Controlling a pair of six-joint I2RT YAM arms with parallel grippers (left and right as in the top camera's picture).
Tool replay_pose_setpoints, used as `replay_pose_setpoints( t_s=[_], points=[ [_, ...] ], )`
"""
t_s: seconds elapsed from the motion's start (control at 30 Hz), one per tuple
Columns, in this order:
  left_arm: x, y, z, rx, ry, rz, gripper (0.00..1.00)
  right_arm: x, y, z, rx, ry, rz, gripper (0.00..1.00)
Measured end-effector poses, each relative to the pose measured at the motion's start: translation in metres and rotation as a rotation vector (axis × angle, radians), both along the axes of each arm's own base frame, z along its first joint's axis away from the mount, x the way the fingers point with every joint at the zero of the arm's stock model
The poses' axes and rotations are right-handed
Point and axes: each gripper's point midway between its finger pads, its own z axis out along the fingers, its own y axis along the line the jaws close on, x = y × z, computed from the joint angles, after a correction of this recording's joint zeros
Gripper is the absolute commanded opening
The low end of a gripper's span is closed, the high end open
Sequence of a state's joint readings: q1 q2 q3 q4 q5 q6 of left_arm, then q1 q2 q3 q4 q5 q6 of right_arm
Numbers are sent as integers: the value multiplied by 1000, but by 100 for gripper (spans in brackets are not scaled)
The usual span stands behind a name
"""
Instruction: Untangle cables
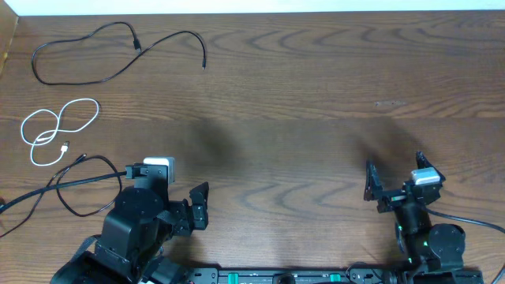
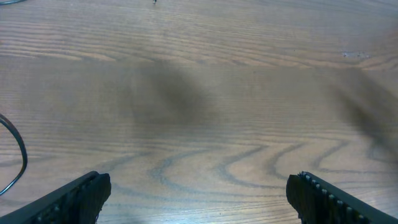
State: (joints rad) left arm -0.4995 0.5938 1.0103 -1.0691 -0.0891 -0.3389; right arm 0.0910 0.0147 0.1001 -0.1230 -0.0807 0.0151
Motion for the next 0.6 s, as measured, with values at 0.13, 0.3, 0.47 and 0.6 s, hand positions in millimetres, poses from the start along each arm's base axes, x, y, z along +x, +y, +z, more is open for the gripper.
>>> replay_pose_setpoints(
  t_s=[0.13, 0.3, 0.47, 0.6],
  points=[
    [0, 0, 0, 0, 0, 0, 96, 4, -2, -13, 3, 7, -10, 99],
    [0, 0, 0, 0, 0, 0, 96, 6, -6, -26, 14, 26, -26, 99],
    [0, 0, 0, 0, 0, 0, 96, 7, -11, -31, 18, 37, -49, 99],
    [0, 0, 0, 0, 0, 0, 96, 8, -17, -31, 20, 37, -74, 99]
  ],
)
